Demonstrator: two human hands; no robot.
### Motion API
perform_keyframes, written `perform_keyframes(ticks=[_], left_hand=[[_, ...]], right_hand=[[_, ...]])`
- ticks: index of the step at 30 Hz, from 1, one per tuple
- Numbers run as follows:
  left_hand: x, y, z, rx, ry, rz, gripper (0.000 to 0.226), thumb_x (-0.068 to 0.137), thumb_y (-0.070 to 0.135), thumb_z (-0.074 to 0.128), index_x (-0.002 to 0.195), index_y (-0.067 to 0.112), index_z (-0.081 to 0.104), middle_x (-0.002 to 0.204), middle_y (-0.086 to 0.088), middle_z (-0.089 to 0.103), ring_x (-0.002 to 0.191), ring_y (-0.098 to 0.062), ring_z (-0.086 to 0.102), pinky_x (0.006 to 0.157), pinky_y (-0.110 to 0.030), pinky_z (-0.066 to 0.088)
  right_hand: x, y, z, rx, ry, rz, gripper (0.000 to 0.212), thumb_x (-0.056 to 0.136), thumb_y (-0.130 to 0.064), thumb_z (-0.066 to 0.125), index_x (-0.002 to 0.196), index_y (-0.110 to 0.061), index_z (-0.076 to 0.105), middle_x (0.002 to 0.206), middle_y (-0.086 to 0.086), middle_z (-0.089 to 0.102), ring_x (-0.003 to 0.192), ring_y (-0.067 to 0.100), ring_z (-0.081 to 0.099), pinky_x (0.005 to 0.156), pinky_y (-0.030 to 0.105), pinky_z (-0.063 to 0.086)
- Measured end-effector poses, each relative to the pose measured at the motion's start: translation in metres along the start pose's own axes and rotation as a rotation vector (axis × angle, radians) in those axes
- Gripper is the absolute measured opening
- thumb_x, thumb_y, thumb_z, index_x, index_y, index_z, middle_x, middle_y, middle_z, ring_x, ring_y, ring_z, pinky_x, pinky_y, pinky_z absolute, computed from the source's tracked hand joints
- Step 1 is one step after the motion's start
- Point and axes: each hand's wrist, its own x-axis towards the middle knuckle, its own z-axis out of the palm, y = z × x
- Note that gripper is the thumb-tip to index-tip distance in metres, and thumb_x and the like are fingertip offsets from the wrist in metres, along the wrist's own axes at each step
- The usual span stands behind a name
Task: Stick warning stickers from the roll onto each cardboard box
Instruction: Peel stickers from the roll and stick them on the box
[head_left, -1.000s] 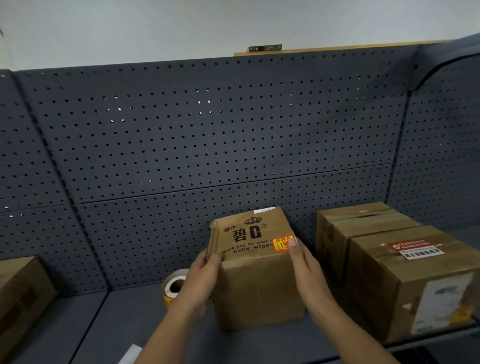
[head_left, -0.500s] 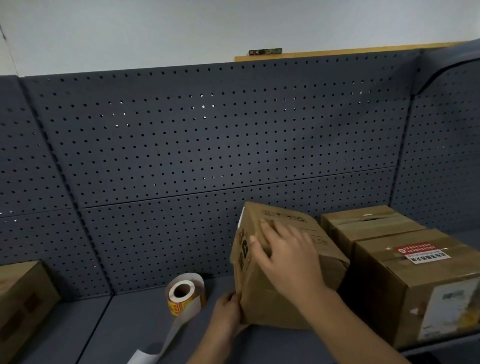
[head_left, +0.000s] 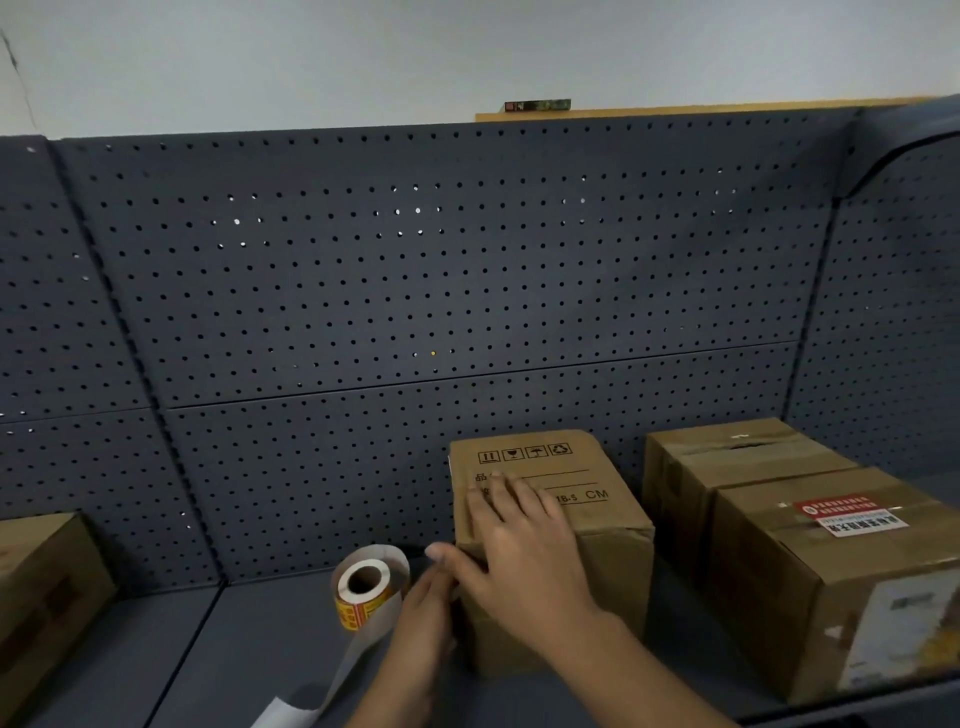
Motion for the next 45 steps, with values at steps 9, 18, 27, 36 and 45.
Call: perform_keyframes(ticks=[9, 18, 27, 36, 45], left_hand=[[-0.028, 0.062, 0.012, 0.109, -0.015, 0.345, 0.050, 0.101, 0.070, 0.032, 0.130, 0.037, 0.055, 0.129, 0.016, 0.061, 0.118, -0.001, 0.056, 0.099, -0.027, 0.043], [-0.030, 0.060, 0.038, 0.277, 0.014, 0.399, 0.065, 0.105, 0.049, 0.050, 0.161, 0.027, 0.027, 0.120, 0.026, 0.056, 0.117, -0.005, 0.052, 0.104, -0.027, 0.040], [-0.027, 0.059, 0.033, 0.144, 0.004, 0.313, 0.067, 0.103, 0.044, 0.057, 0.162, 0.027, 0.029, 0.141, 0.006, 0.058, 0.122, -0.013, 0.061, 0.106, -0.034, 0.049], [-0.024, 0.054, 0.005, -0.024, 0.032, 0.180, 0.043, 0.102, 0.041, 0.060, 0.142, 0.035, 0.047, 0.129, 0.009, 0.062, 0.114, -0.013, 0.061, 0.099, -0.040, 0.052], [0.007, -0.007, -0.008, 0.168, -0.008, 0.061, 0.047, 0.096, 0.051, 0.052, 0.132, 0.024, 0.064, 0.132, -0.006, 0.066, 0.124, -0.026, 0.060, 0.109, -0.051, 0.049]], right_hand=[[-0.003, 0.076, -0.029, 0.437, 0.351, 0.282, 0.025, 0.097, -0.033, 0.057, 0.120, -0.028, 0.065, 0.115, -0.018, 0.057, 0.115, 0.004, 0.051, 0.103, 0.034, 0.049], [-0.025, 0.114, -0.009, 1.211, 0.060, 0.750, 0.043, 0.096, -0.053, 0.064, 0.129, -0.025, 0.062, 0.126, -0.006, 0.068, 0.107, 0.011, 0.066, 0.080, 0.027, 0.053], [-0.025, 0.102, -0.004, 1.184, 0.224, 0.706, 0.018, 0.103, -0.040, 0.057, 0.110, -0.036, 0.073, 0.105, -0.010, 0.076, 0.101, 0.009, 0.070, 0.087, 0.034, 0.058], [-0.010, 0.074, -0.030, 0.897, 0.277, 0.471, 0.016, 0.100, -0.043, 0.059, 0.097, -0.035, 0.072, 0.086, -0.012, 0.075, 0.081, 0.005, 0.069, 0.074, 0.037, 0.058], [0.006, 0.021, -0.035, 0.167, 0.227, 0.276, 0.037, 0.097, -0.041, 0.050, 0.118, -0.017, 0.069, 0.112, 0.000, 0.072, 0.117, 0.022, 0.059, 0.098, 0.043, 0.043]])
